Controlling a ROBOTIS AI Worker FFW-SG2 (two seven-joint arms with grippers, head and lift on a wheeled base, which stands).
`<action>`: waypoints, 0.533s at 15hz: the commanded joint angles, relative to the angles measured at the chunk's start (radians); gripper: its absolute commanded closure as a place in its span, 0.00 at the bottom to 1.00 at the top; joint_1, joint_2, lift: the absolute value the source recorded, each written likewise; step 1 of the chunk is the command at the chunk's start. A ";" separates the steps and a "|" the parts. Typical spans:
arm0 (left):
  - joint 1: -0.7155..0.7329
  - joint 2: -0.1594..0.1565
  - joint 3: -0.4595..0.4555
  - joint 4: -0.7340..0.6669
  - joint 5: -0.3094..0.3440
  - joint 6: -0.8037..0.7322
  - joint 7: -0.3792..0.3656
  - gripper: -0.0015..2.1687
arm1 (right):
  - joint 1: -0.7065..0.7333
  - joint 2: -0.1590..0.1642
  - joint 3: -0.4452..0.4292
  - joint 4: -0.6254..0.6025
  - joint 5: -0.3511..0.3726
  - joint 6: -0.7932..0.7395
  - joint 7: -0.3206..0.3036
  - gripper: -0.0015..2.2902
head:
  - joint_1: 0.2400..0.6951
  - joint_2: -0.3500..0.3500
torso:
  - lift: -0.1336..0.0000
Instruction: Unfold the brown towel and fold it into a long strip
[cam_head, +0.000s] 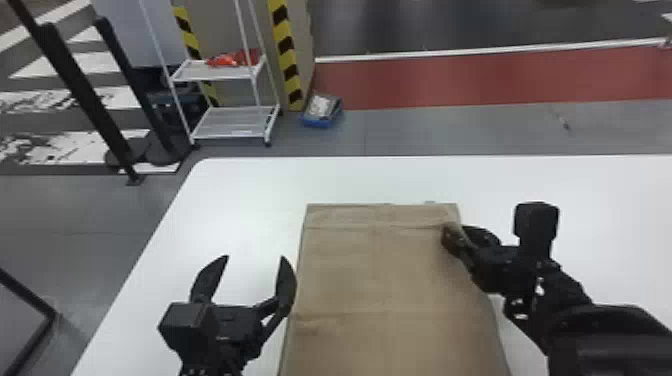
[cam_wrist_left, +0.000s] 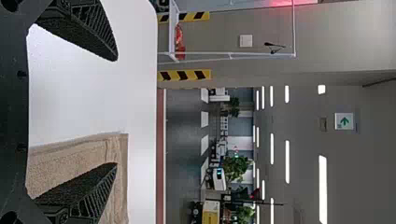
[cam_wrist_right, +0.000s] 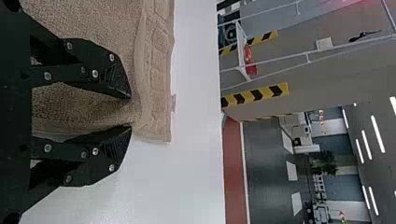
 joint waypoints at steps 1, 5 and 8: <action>0.001 -0.003 0.000 0.001 0.001 0.000 0.000 0.03 | 0.012 0.000 -0.003 -0.017 -0.002 -0.010 0.000 0.34 | 1.00 0.74 | 0.08; 0.001 -0.003 0.000 0.001 0.001 0.000 0.000 0.03 | 0.049 0.000 -0.005 -0.090 -0.006 -0.010 0.000 0.34 | 1.00 0.73 | 0.08; 0.001 -0.003 0.000 0.001 0.001 0.000 0.000 0.03 | 0.083 -0.002 -0.002 -0.148 0.002 -0.006 0.000 0.43 | 1.00 0.74 | 0.08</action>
